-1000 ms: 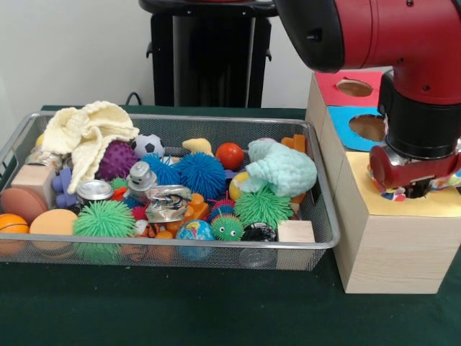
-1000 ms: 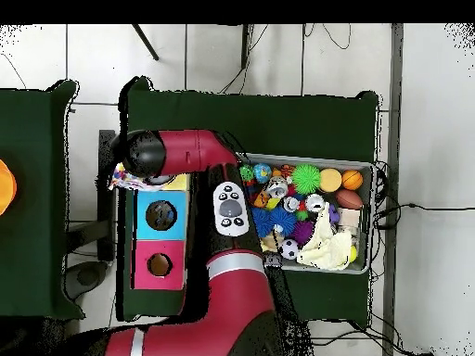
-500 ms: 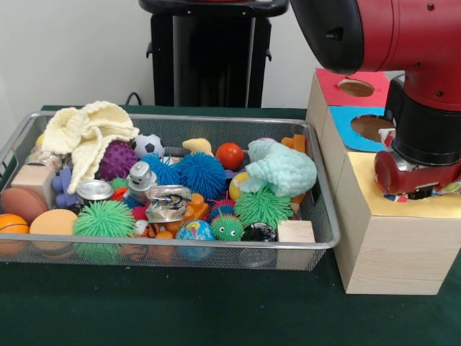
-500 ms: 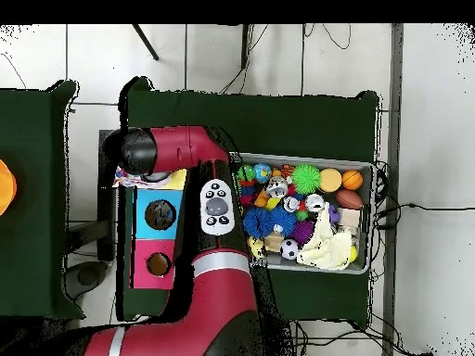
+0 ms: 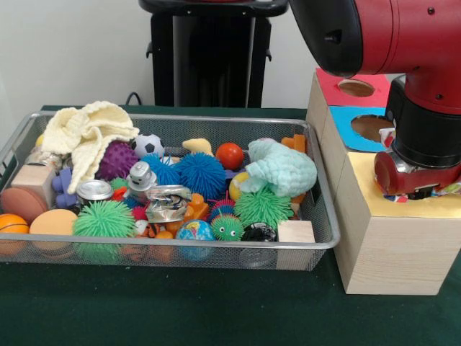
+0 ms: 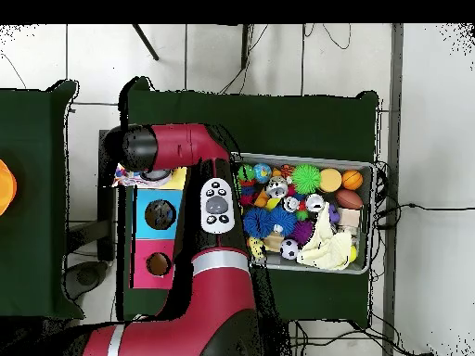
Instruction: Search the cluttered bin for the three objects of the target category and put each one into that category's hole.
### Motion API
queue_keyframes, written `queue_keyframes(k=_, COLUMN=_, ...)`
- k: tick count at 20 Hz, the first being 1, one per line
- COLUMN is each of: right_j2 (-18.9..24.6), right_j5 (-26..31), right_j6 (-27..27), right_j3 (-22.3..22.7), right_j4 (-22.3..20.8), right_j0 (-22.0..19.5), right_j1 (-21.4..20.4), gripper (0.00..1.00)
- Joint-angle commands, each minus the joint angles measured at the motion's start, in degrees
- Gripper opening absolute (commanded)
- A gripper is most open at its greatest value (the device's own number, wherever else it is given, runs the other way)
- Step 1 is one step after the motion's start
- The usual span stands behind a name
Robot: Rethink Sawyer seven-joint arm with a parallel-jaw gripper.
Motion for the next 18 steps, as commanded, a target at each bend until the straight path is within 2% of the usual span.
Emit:
queue_keyframes(k=1, right_j2=1.2, right_j5=-18.4, right_j6=12.9, right_j3=1.7, right_j4=-2.7, right_j0=-0.9, right_j1=17.8, gripper=0.0)
queue_keyframes(k=6, right_j2=0.5, right_j5=-19.6, right_j6=14.6, right_j3=2.1, right_j4=-2.1, right_j0=-0.5, right_j1=17.6, gripper=0.0)
queue_keyframes(k=7, right_j2=0.1, right_j5=-18.4, right_j6=15.5, right_j3=2.0, right_j4=-1.1, right_j0=-0.4, right_j1=17.8, gripper=1.0)
queue_keyframes(k=18, right_j2=-1.2, right_j5=-18.1, right_j6=16.7, right_j3=2.1, right_j4=1.2, right_j0=0.3, right_j1=18.0, gripper=1.0)
